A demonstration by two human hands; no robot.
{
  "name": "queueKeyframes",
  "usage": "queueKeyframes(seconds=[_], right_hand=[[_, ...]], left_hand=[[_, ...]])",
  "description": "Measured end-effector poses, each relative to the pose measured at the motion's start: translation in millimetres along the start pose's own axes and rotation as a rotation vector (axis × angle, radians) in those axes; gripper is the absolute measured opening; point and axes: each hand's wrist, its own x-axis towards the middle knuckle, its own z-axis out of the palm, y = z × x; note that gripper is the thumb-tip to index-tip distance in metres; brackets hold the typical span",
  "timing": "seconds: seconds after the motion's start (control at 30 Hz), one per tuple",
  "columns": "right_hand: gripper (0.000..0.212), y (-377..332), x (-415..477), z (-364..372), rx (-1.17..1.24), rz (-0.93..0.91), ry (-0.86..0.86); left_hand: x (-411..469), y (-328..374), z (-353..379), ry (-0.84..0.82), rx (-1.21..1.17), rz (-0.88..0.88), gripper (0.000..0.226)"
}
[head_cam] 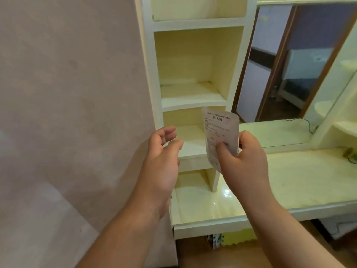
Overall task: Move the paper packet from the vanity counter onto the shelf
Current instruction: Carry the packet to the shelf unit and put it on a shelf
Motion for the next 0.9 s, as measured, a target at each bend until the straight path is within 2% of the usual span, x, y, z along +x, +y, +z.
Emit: queueKeyframes(seconds=[0.33,0.63,0.77,0.9], right_hand=[[0.012,-39.9,36.0,-16.9,0.068,-0.148,0.087],[0.019,-59.5,74.5,-39.4,0.09,-0.24,0.089],[0.023,-51.4,90.6,-44.6,0.111,-0.268,0.07],[0.013,-43.0,112.2,-40.1,0.045,-0.377,0.07]], left_hand=[[5.0,41.9,9.3,0.039,-0.044,0.097,0.029],[20.3,81.5,36.5,0.077,-0.059,0.21,0.026],[29.9,79.6,50.0,0.12,-0.069,0.196,0.026],[39.0,73.3,63.8,0.139,-0.063,0.188,0.028]])
